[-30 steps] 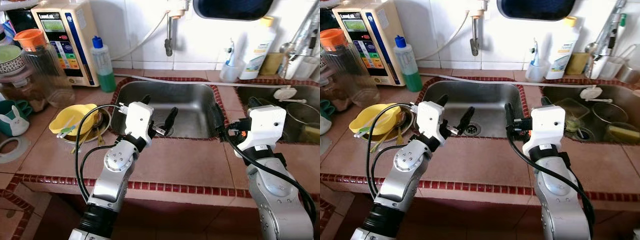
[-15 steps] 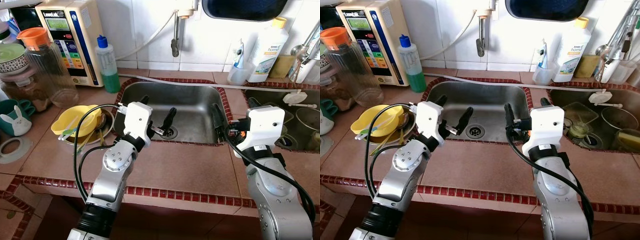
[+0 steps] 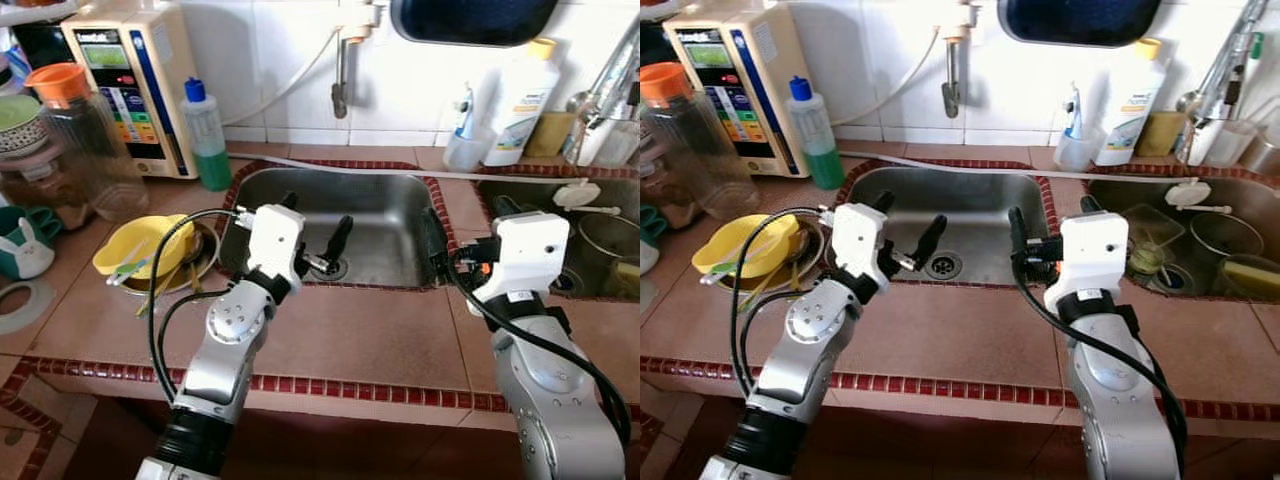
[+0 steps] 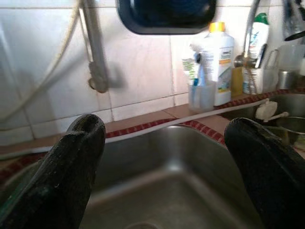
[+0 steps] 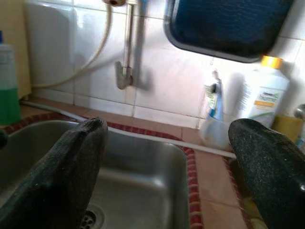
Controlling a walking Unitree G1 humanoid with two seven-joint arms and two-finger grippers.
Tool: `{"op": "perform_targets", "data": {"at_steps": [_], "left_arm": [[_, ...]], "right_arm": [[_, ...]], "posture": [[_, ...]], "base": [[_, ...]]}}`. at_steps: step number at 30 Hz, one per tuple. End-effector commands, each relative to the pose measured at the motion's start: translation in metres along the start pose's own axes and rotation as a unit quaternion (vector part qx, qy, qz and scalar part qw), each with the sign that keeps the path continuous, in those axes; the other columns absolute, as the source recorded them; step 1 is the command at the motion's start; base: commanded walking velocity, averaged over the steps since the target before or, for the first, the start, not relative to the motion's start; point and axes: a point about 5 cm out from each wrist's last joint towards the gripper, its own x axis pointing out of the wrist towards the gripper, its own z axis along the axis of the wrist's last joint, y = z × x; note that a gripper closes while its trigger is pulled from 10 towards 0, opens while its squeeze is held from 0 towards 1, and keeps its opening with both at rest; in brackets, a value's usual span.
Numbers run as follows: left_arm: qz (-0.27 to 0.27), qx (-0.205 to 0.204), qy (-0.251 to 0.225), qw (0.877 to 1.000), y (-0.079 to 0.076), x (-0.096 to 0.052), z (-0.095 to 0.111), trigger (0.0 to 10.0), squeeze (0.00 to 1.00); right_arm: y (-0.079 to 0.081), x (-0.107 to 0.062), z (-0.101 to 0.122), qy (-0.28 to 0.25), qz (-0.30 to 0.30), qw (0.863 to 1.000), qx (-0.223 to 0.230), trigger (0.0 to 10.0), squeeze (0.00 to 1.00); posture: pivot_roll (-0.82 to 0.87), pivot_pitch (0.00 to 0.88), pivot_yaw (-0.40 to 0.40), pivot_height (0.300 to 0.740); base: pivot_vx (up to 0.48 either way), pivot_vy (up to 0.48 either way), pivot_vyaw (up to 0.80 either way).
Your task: Kitchen organization
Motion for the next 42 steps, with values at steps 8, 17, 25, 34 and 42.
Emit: {"op": "perform_targets", "data": {"at_steps": [8, 17, 25, 34, 42], "left_arm": [[0.001, 0.003, 0.002, 1.000, 0.0026, -0.0018, 0.0003, 10.0, 0.00], [0.000, 0.002, 0.002, 1.000, 0.0025, -0.0025, -0.0003, 10.0, 0.00], [0.018, -0.001, -0.004, 1.000, 0.0048, -0.0027, 0.0004, 10.0, 0.00], [0.015, -0.013, 0.002, 1.000, 0.0015, -0.0043, -0.0017, 10.0, 0.00], [0.021, 0.009, 0.005, 1.000, 0.0002, -0.0041, -0.0018, 10.0, 0.00]], "right_arm": [[0.0011, 0.0003, -0.0008, 0.001, 0.002, 1.000, 0.002, 10.0, 0.00], [0.0014, 0.0002, -0.0014, 0.002, 0.002, 1.000, 0.003, 10.0, 0.00], [0.0017, 0.0001, -0.0019, 0.002, 0.003, 1.000, 0.003, 10.0, 0.00], [0.0007, 0.0005, -0.0023, 0.002, 0.003, 1.000, 0.002, 10.0, 0.00], [-0.0033, 0.0009, -0.0015, 0.002, 0.002, 1.000, -0.003, 10.0, 0.00]], "posture": [[-0.02, 0.000, 0.036, 0.740], [-0.02, 0.000, 0.037, 0.740], [-0.01, 0.000, 0.036, 0.740], [-0.01, 0.000, 0.032, 0.740], [-0.01, 0.000, 0.029, 0.740]], "base": [[0.310, 0.000, 0.00], [0.305, 0.000, 0.00], [0.102, 0.000, 0.00], [0.000, 0.000, 0.00], [0.000, 0.000, 0.00]]}}
